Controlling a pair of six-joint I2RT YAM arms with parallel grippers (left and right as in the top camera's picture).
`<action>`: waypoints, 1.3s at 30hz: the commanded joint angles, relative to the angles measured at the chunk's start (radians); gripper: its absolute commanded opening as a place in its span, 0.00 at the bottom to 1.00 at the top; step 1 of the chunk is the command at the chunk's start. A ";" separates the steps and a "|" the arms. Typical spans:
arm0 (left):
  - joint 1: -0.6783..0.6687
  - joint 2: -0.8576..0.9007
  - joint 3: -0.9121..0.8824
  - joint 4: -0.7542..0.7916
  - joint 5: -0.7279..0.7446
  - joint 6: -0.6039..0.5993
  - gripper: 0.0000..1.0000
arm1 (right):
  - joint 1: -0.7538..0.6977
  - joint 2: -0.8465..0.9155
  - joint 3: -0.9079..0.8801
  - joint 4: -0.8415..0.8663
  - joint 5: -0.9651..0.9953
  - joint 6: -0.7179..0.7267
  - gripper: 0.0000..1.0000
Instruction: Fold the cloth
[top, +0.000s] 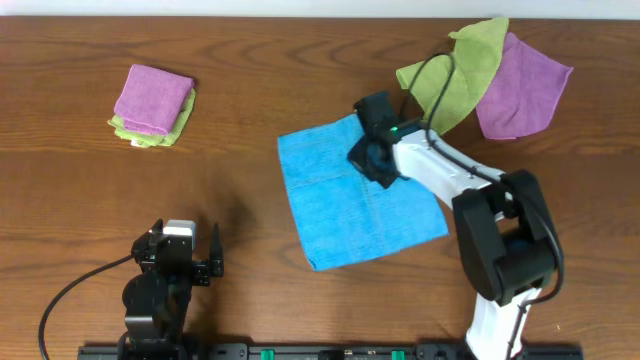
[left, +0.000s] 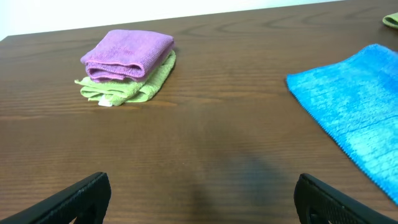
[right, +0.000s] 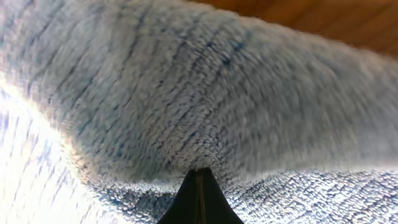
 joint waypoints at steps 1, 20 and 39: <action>0.006 -0.006 -0.020 -0.004 -0.007 -0.001 0.96 | 0.042 0.050 -0.026 -0.003 -0.122 -0.078 0.01; 0.006 -0.006 -0.020 -0.003 -0.007 -0.001 0.95 | -0.153 -0.343 0.046 -0.150 -0.079 -0.691 0.70; 0.006 -0.006 -0.020 -0.003 -0.007 -0.001 0.95 | -0.404 -0.111 -0.076 -0.244 -0.497 -1.110 0.77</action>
